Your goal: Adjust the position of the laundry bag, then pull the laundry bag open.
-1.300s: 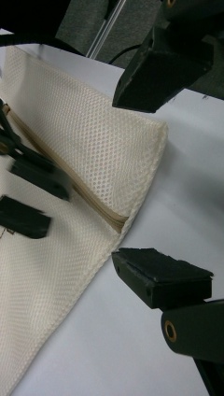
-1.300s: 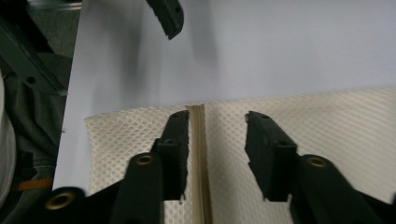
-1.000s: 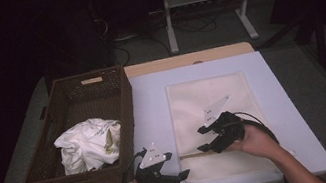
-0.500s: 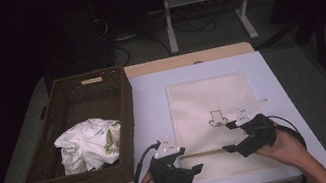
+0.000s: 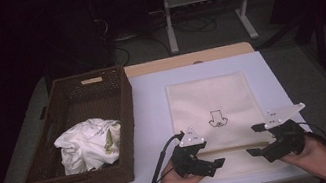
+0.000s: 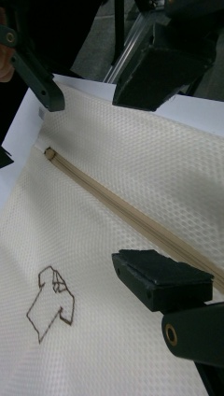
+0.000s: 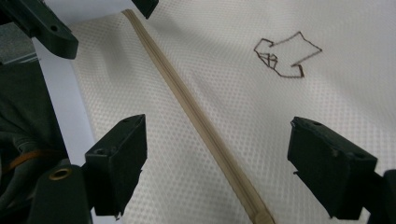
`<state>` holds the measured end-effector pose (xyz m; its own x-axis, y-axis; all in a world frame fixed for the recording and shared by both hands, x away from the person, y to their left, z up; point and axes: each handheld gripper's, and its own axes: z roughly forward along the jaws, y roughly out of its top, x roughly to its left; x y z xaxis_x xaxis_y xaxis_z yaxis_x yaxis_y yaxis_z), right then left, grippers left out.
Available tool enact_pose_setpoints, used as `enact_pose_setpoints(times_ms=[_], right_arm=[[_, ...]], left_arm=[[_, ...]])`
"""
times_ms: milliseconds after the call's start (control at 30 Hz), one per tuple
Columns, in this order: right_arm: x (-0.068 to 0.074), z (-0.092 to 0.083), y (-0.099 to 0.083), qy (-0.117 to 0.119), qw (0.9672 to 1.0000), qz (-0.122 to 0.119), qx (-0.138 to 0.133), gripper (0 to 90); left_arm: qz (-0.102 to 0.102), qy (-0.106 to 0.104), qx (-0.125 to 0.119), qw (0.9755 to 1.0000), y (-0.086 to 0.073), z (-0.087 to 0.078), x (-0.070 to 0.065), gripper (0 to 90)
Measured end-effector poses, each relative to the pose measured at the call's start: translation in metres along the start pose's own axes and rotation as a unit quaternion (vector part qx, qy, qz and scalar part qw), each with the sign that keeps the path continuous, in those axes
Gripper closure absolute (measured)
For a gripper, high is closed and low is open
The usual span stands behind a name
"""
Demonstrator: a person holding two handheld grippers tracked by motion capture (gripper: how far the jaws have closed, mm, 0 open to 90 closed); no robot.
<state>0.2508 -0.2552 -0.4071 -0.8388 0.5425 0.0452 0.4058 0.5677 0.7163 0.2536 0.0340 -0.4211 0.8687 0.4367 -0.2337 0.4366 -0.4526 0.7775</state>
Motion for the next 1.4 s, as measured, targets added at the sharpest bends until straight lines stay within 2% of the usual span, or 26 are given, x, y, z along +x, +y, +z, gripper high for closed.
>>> enact_pose_setpoints(times_ms=[267, 467, 533, 767, 867, 1033, 1133, 1200, 1233, 1400], right_arm=[[-0.003, -0.006, -0.017, -0.011, 0.9997, 0.018, 0.008, 21.1], [-0.006, -0.012, -0.032, -0.018, 0.9988, 0.044, 0.009, 24.4], [-0.007, -0.016, -0.035, -0.025, 0.9981, 0.055, 0.011, 25.4], [-0.01, -0.026, -0.044, -0.041, 0.9951, 0.088, 0.017, 33.5], [-0.014, -0.028, -0.048, -0.039, 0.9935, 0.105, 0.019, 37.9], [-0.021, -0.03, -0.054, -0.047, 0.9892, 0.136, 0.026, 42.6], [-0.027, -0.03, -0.057, -0.054, 0.9841, 0.165, 0.037, 45.4], [-0.031, -0.03, -0.059, -0.056, 0.9807, 0.183, 0.042, 47.4], [-0.034, -0.03, -0.06, -0.057, 0.9782, 0.194, 0.046, 47.6], [-0.041, -0.028, -0.061, -0.06, 0.9698, 0.227, 0.064, 51.8]], left_arm=[[-0.003, -0.005, 0.002, 1.0, 0.01, 0.013, 0.001, 18.9], [0.0, -0.012, 0.009, 0.9999, 0.017, 0.025, -0.002, 19.4], [-0.005, -0.017, 0.007, 0.9998, 0.02, 0.03, -0.004, 20.1], [-0.007, -0.03, 0.022, 0.9993, 0.03, 0.047, -0.01, 22.3], [-0.01, -0.033, 0.028, 0.999, 0.035, 0.055, -0.011, 23.0], [-0.014, -0.04, 0.035, 0.9985, 0.042, 0.066, -0.014, 24.6], [-0.022, -0.044, 0.043, 0.9979, 0.046, 0.074, -0.015, 27.0], [-0.032, -0.035, 0.05, 0.9976, 0.049, 0.081, -0.016, 28.0], [-0.037, -0.037, 0.051, 0.9973, 0.05, 0.084, -0.016, 28.0], [-0.065, -0.045, 0.065, 0.9948, 0.056, 0.099, -0.017, 31.9]])
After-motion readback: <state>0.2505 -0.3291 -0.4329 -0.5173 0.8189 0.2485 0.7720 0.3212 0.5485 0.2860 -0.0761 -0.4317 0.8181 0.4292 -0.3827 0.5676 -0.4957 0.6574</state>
